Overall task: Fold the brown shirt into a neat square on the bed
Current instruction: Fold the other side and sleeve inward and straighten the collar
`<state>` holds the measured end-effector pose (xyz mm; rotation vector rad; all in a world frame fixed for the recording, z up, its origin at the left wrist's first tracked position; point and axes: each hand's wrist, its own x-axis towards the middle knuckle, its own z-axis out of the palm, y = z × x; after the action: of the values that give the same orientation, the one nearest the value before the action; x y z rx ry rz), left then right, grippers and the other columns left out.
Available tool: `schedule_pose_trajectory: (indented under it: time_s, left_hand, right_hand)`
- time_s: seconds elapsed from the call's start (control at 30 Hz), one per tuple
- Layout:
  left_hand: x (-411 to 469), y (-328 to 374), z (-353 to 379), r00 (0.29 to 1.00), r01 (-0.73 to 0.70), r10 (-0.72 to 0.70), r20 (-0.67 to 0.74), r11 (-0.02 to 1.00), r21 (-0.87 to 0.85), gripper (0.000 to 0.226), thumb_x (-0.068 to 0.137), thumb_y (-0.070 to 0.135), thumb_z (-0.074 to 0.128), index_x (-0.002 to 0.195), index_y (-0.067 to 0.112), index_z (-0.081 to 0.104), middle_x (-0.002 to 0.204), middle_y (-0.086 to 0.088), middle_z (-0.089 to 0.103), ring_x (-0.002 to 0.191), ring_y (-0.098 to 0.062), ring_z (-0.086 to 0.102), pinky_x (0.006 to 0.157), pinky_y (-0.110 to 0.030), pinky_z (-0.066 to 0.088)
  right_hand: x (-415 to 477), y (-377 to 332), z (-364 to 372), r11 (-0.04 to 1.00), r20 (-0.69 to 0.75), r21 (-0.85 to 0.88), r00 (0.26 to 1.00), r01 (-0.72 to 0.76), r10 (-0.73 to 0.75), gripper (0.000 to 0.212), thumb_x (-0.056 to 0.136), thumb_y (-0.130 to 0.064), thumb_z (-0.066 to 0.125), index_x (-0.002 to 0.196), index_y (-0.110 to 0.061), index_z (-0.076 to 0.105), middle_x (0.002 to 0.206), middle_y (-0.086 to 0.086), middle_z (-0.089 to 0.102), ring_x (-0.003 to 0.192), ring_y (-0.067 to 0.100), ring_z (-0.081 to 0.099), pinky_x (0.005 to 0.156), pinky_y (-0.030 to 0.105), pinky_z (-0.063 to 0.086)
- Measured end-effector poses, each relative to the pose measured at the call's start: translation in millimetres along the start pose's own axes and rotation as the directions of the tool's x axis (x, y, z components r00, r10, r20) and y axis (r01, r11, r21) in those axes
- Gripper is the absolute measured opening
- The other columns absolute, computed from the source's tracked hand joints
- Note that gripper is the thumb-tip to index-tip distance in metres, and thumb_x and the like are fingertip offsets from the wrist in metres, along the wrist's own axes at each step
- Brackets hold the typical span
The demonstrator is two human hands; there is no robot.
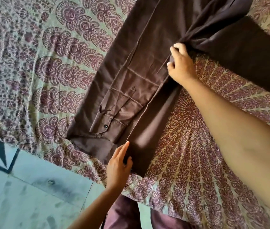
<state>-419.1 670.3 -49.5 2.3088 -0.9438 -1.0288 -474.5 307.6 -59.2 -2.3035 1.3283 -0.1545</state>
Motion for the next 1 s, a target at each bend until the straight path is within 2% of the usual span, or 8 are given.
schedule_pose_trajectory:
  time_s: [0.2, 0.3, 0.4, 0.5, 0.6, 0.73, 0.87, 1.0]
  left_hand:
    - [-5, 1, 3, 0.998, 0.016, -0.018, 0.053, 0.999, 0.051, 0.054, 0.082, 0.011, 0.065, 0.133, 0.018, 0.051, 0.126, 0.002, 0.056, 0.082, -0.018, 0.061, 0.072, -0.023, 0.046]
    - [0, 0, -1, 0.994, 0.103, -0.105, 0.016, 0.990, 0.098, 0.049, 0.081, 0.016, 0.066, 0.128, 0.021, 0.055, 0.123, 0.002, 0.056, 0.072, -0.015, 0.061, 0.068, -0.028, 0.049]
    - [4, 3, -5, 0.998, 0.046, -0.031, -0.055, 0.950, 0.309, 0.031, 0.078, 0.028, 0.060, 0.109, 0.026, 0.065, 0.106, -0.001, 0.053, 0.083, -0.023, 0.057, 0.072, -0.034, 0.044]
    - [23, 15, -15, 0.984, -0.006, 0.056, -0.168, 0.959, 0.284, 0.024, 0.078, 0.028, 0.051, 0.094, 0.025, 0.069, 0.092, -0.003, 0.053, 0.081, -0.026, 0.056, 0.069, -0.035, 0.045]
    - [57, 36, -19, 0.975, -0.168, 0.192, -0.114, 0.966, 0.197, 0.029, 0.084, 0.028, 0.043, 0.094, 0.020, 0.069, 0.088, -0.004, 0.058, 0.078, -0.025, 0.057, 0.064, -0.034, 0.048]
    - [110, 74, -10, 0.955, -0.277, 0.288, -0.070, 0.951, 0.135, 0.024, 0.089, 0.018, 0.050, 0.107, 0.015, 0.066, 0.097, -0.007, 0.063, 0.087, -0.026, 0.061, 0.073, -0.033, 0.049]
    - [170, 121, 0, 0.984, -0.178, 0.178, -0.024, 0.984, 0.024, 0.038, 0.086, 0.025, 0.060, 0.123, 0.021, 0.051, 0.108, -0.003, 0.066, 0.097, -0.026, 0.062, 0.083, -0.039, 0.049]
    - [213, 137, -7, 0.994, -0.110, 0.109, 0.021, 0.988, 0.109, 0.038, 0.080, 0.026, 0.067, 0.114, 0.024, 0.051, 0.092, 0.006, 0.065, 0.100, -0.023, 0.061, 0.078, -0.033, 0.045]
  right_hand:
    - [-8, -5, 16, 0.989, 0.251, 0.136, 0.968, -0.065, 0.029, 0.068, 0.093, -0.028, 0.049, 0.148, -0.011, 0.014, 0.157, 0.006, 0.012, 0.142, 0.022, 0.019, 0.115, 0.037, 0.019]
    - [-23, -3, 15, 0.994, 0.199, 0.112, 0.979, 0.014, -0.036, 0.065, 0.093, -0.030, 0.042, 0.148, -0.011, 0.014, 0.154, 0.009, 0.021, 0.140, 0.023, 0.025, 0.114, 0.040, 0.022]
    - [-55, 2, 27, 0.995, 0.018, -0.060, 0.997, 0.077, -0.076, 0.060, 0.092, -0.029, 0.038, 0.146, -0.009, 0.022, 0.153, 0.012, 0.025, 0.140, 0.025, 0.026, 0.114, 0.040, 0.020]
    - [-99, -2, 44, 0.978, -0.217, -0.014, 0.956, -0.207, 0.199, 0.055, 0.092, -0.029, 0.043, 0.142, -0.007, 0.034, 0.147, 0.017, 0.033, 0.133, 0.030, 0.036, 0.106, 0.039, 0.029]
    - [-138, -15, 58, 0.858, -0.318, 0.180, 0.797, -0.481, 0.513, 0.051, 0.090, -0.037, 0.046, 0.128, -0.004, 0.048, 0.126, 0.020, 0.051, 0.112, 0.034, 0.051, 0.088, 0.040, 0.042]
    - [-163, -25, 66, 0.882, -0.258, 0.189, 0.844, -0.432, 0.469, 0.042, 0.088, -0.039, 0.053, 0.108, -0.002, 0.057, 0.095, 0.015, 0.066, 0.083, 0.033, 0.062, 0.061, 0.035, 0.045]
    - [-157, -13, 56, 0.808, -0.063, 0.242, 0.822, -0.537, 0.566, 0.028, 0.086, -0.037, 0.061, 0.097, -0.012, 0.057, 0.083, 0.005, 0.069, 0.079, 0.029, 0.062, 0.055, 0.029, 0.028]
    - [-154, -2, 50, 0.837, 0.006, 0.193, 0.854, -0.512, 0.521, 0.028, 0.084, -0.041, 0.063, 0.089, -0.014, 0.056, 0.080, 0.004, 0.069, 0.077, 0.029, 0.062, 0.056, 0.028, 0.028]
